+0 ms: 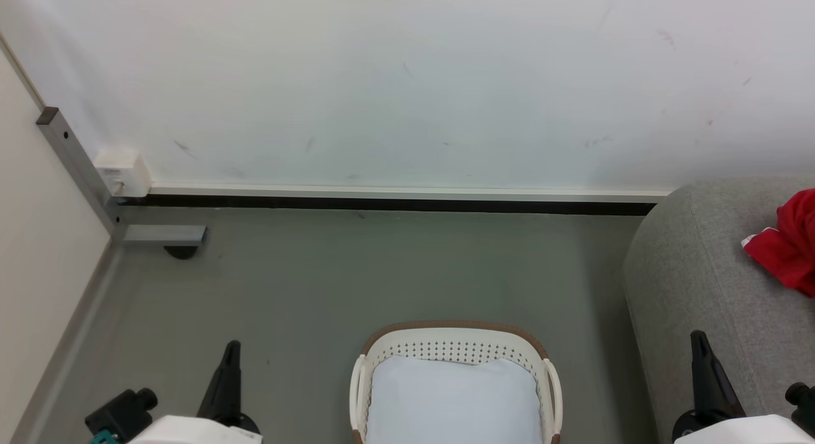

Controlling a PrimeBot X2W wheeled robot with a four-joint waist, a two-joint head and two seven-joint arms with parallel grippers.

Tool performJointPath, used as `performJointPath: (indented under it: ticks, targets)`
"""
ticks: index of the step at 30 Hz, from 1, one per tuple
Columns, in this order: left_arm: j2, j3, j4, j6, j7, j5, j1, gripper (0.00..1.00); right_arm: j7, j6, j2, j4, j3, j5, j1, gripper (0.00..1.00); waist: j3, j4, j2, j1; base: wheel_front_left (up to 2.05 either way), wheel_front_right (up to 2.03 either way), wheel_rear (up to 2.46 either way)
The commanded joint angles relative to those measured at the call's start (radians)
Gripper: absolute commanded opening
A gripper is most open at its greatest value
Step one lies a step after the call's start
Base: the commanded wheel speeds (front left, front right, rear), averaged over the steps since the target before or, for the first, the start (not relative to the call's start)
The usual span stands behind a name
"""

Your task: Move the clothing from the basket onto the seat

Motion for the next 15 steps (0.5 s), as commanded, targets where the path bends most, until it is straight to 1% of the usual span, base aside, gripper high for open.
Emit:
performJointPath:
  ticks: [1,15]
  targets:
    - [0.002,0.011,-0.019,0.000,0.009,-0.040,-0.018,0.00,0.008,-0.001,-0.001,-0.017,-0.011,0.040,-0.021,0.00,0.000,0.000,0.0000,0.0000,0.00,0.00,0.00]
    - [-0.002,0.039,-0.031,0.000,0.061,-0.216,-0.018,0.00,0.059,-0.001,0.001,-0.021,-0.036,0.221,-0.026,0.00,0.002,0.001,0.0000,0.0000,0.00,0.00,0.00]
